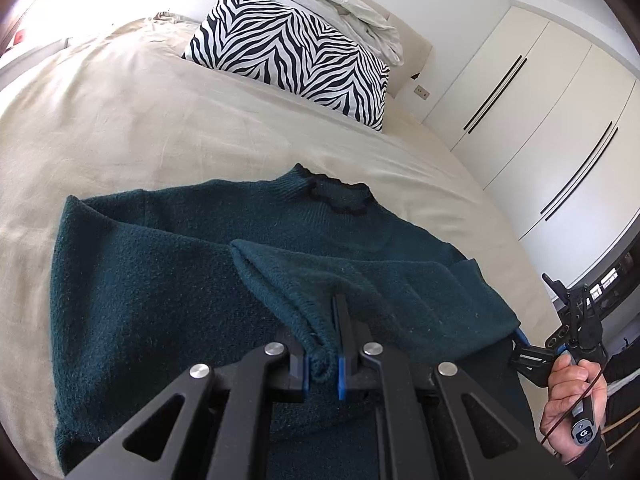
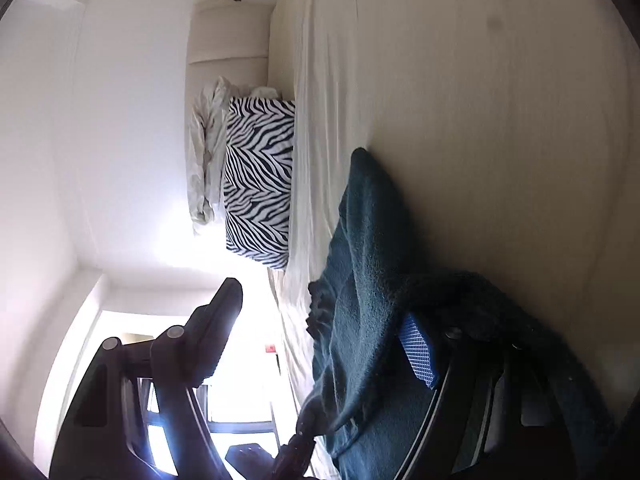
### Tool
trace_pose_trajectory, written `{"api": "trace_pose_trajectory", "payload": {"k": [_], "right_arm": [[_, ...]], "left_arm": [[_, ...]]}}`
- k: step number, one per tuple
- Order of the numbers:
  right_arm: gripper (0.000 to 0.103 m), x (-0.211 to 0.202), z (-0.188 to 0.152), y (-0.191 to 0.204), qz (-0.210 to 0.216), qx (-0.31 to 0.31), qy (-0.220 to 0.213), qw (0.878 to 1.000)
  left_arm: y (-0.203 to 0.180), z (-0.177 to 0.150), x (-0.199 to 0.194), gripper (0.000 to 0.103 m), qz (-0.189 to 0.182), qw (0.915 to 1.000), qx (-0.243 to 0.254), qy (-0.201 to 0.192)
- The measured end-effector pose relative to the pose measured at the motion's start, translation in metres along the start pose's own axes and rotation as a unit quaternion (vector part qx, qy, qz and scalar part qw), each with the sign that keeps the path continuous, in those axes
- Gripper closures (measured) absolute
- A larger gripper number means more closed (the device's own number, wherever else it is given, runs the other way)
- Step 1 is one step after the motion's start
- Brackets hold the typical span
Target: Fold small clothes
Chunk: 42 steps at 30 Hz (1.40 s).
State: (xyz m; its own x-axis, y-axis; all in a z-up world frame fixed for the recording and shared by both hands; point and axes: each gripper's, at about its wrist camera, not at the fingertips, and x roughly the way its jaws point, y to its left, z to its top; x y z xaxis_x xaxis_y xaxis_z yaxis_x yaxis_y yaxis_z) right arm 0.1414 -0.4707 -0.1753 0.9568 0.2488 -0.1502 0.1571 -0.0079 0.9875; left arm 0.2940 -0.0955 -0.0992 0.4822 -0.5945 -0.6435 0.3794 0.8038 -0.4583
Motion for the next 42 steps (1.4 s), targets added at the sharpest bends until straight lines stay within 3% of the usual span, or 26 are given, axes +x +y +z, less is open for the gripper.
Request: {"api": "trace_pose_trajectory", "payload": {"k": [8,16,19,22,26,29,34,38,42], "right_arm": [[0.032,-0.016,0.007,-0.016,0.0,-0.002,-0.014,1.0],[0.032,-0.012,0.002,-0.014,-0.038,-0.036,0.004,0.999],[0.03,-0.022,-0.004,-0.008,-0.073,-0.056,0.015,0.996],[0.028,-0.047,-0.01,0.002,-0.111,-0.083,0.012,0.99],[0.028,-0.069,-0.006,0.033,-0.111,-0.13,0.0,0.985],[0.028,-0.053,0.004,0.057,-0.099,-0.16,0.022,0.982],[0.028,0.023,0.027,0.07,-0.09,-0.164,0.109,0.976],[0.028,0.079,0.047,0.056,-0.111,-0.15,0.142,0.972],[0.03,0.094,0.06,0.03,-0.119,-0.121,0.153,0.974]], "left_arm": [[0.007,-0.014,0.017,0.092,0.011,0.9996,0.0,0.027],[0.014,-0.025,0.019,0.085,0.013,0.9993,-0.001,0.035],[0.019,-0.027,0.016,0.085,0.0,0.9992,-0.016,0.035],[0.02,-0.029,0.01,0.078,-0.01,0.9989,-0.024,0.038],[0.019,-0.032,0.003,0.065,-0.013,0.9991,-0.024,0.034],[0.022,-0.035,0.002,0.064,-0.019,0.9991,-0.028,0.026],[0.036,-0.042,0.001,0.064,-0.057,0.9974,-0.043,0.005],[0.039,-0.044,0.002,0.067,-0.055,0.9974,-0.047,-0.001],[0.042,-0.043,0.003,0.072,-0.054,0.997,-0.055,-0.006]]}}
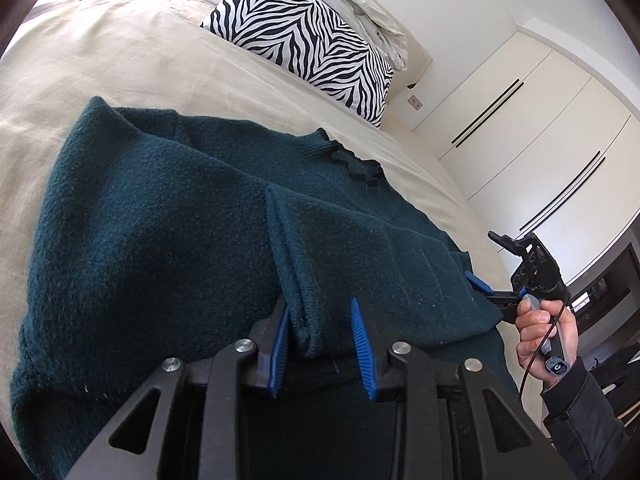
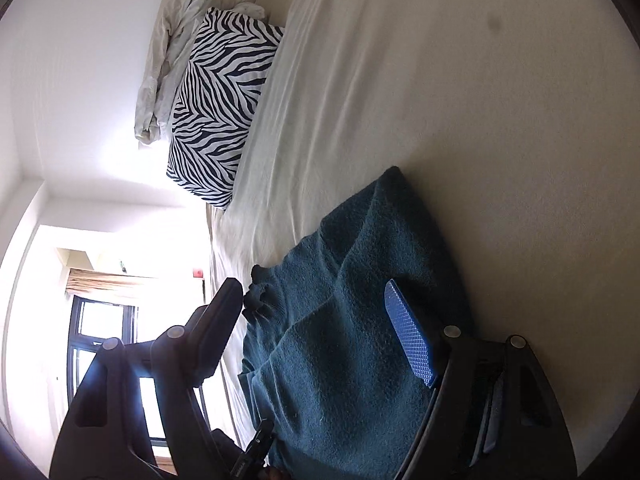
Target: Fold small clothes
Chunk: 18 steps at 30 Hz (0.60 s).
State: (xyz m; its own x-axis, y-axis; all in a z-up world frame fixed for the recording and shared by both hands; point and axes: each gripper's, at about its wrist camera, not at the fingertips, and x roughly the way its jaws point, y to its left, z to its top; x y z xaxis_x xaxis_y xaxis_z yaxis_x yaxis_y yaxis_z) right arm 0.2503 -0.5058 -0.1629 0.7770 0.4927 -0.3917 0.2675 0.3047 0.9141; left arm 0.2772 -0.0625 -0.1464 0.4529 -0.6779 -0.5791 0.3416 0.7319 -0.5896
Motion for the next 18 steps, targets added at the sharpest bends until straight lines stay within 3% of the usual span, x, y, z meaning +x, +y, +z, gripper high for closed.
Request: {"api": "trace_pose_trajectory", "payload": {"k": [10,14,18], "right_arm": [[0.03,-0.041,-0.05,-0.007,0.019,-0.05,0.042,0.998],[0.03,-0.051,-0.065,-0.008,-0.013,-0.061,0.057,0.996],[0.028,-0.062,-0.066,0.013,-0.001,-0.09,0.036,0.995]], "left_arm": [[0.009,0.0,-0.004,0.077,-0.008,0.9998,-0.019,-0.007],[0.011,0.0,-0.005,0.077,-0.014,0.9996,-0.022,-0.011],[0.015,-0.001,-0.008,0.078,-0.023,0.9991,-0.031,-0.016]]}}
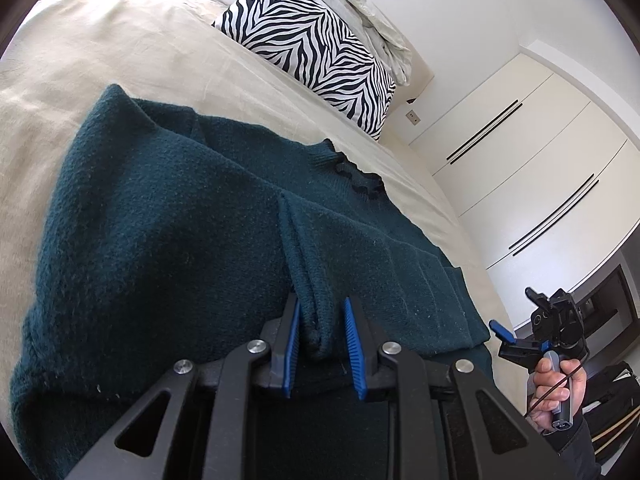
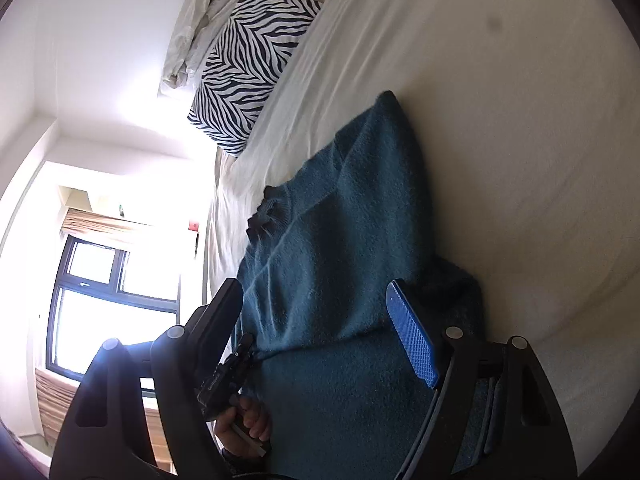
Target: Fold small clothes
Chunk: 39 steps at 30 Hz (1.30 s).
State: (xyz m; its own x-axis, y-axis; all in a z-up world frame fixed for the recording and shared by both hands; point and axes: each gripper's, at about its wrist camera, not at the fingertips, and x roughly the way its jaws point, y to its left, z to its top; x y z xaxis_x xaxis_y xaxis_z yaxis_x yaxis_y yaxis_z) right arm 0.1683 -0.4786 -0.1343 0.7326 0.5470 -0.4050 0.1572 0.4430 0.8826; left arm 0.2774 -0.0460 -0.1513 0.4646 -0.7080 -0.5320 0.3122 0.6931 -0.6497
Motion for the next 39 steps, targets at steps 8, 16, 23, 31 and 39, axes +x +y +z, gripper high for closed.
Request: {"api": "trace_pose_trajectory", "payload": {"k": [8,16,23,31,39], "right_arm": [[0.036,0.059,0.01,-0.005,-0.018,-0.002,0.03,0.999],[0.035,-0.009,-0.041,0.024,-0.002,-0.045,-0.012,0.999],[0.035,-0.101,-0.124,0.015,-0.041,-0.071,-0.051,0.995],[0.035,-0.178,-0.212,-0.017,-0.122,-0.084,-0.059,0.987],[0.035,-0.23,-0.253,-0.053,-0.168,-0.071,-0.055,0.982]], "left_arm": [[0.002,0.002,-0.005,0.081,-0.004,0.9999,-0.012,0.001],[-0.008,-0.026,-0.099,0.031,0.045,0.9978,-0.027,-0.04],[0.004,-0.101,-0.19,0.031,0.105,0.9923,-0.062,-0.018],[0.001,-0.167,-0.235,0.031,0.12,0.9903,-0.061,0.032],[-0.008,-0.195,-0.241,0.032,0.115,0.9883,-0.052,0.086]]}}
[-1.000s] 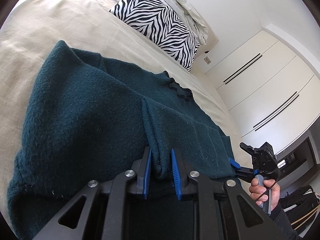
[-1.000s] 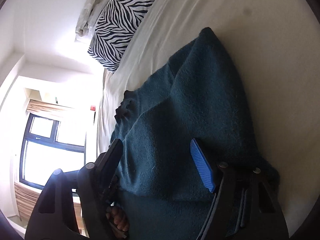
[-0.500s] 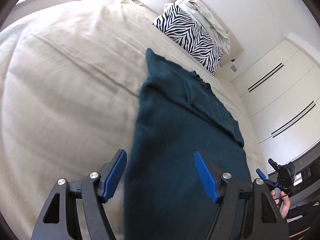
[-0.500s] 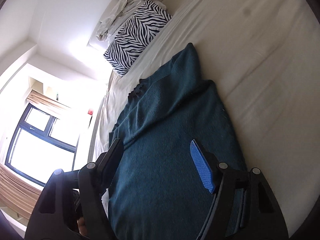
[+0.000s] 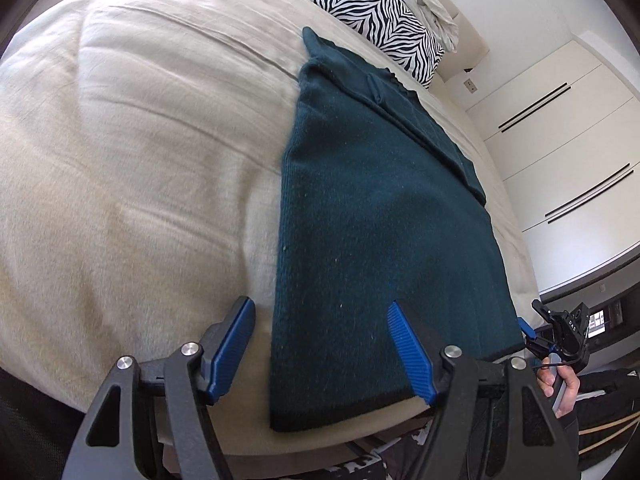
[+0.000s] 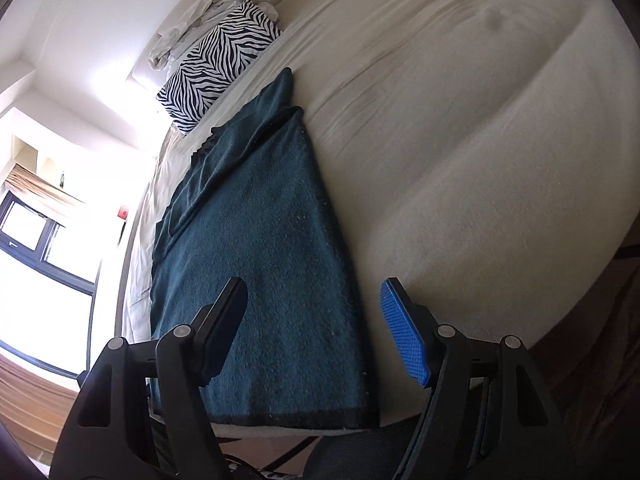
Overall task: Fold small clothes
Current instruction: 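Grasp the sweater hem with the left gripper while the right gripper grasps it too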
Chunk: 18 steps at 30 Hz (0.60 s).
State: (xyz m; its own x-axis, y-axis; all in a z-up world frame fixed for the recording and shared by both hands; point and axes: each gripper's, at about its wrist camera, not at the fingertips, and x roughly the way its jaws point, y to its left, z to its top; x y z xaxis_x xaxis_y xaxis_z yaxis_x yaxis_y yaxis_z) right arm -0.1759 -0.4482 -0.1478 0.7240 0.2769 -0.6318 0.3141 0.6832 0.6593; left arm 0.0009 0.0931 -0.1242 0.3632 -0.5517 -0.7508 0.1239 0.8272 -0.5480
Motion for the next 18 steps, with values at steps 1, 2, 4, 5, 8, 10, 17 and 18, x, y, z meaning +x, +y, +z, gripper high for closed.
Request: {"api": "trace_pose_trajectory", "payload": {"k": [1,2,4,5,8,10,17,18], "right_arm": [[0.035,-0.001,-0.003,-0.006,-0.004,0.003,0.004,1.0],[0.035,-0.002,-0.005,-0.009,-0.009,0.006,0.007,1.0],[0.035,-0.006,-0.011,-0.016,-0.008,0.011,0.008,1.0],[0.035,-0.008,-0.013,-0.019,-0.007,0.013,0.01,1.0],[0.035,-0.013,-0.014,-0.022,-0.007,0.019,0.017,1.0],[0.035,-0.016,-0.013,-0.025,-0.007,0.026,0.026,0.999],[0.035,-0.007,-0.018,-0.025,0.008,0.034,0.076,0.997],[0.035,-0.003,-0.019,-0.022,0.011,0.031,0.084,0.996]], "left_arm": [[-0.001,-0.002,0.001,0.034,0.003,1.0,0.004,0.006],[-0.003,-0.005,0.001,0.035,0.006,0.9999,0.006,0.01],[-0.005,-0.009,0.001,0.035,0.008,0.9997,0.01,0.019],[-0.005,-0.012,0.001,0.036,0.01,0.9996,0.01,0.023],[-0.002,-0.014,0.002,0.038,0.006,0.9995,0.002,0.032],[0.0,-0.014,0.002,0.039,0.003,0.9993,-0.004,0.038],[0.002,-0.017,0.001,0.039,-0.008,0.998,-0.014,0.062],[0.002,-0.018,0.001,0.039,-0.01,0.9978,-0.013,0.064]]}}
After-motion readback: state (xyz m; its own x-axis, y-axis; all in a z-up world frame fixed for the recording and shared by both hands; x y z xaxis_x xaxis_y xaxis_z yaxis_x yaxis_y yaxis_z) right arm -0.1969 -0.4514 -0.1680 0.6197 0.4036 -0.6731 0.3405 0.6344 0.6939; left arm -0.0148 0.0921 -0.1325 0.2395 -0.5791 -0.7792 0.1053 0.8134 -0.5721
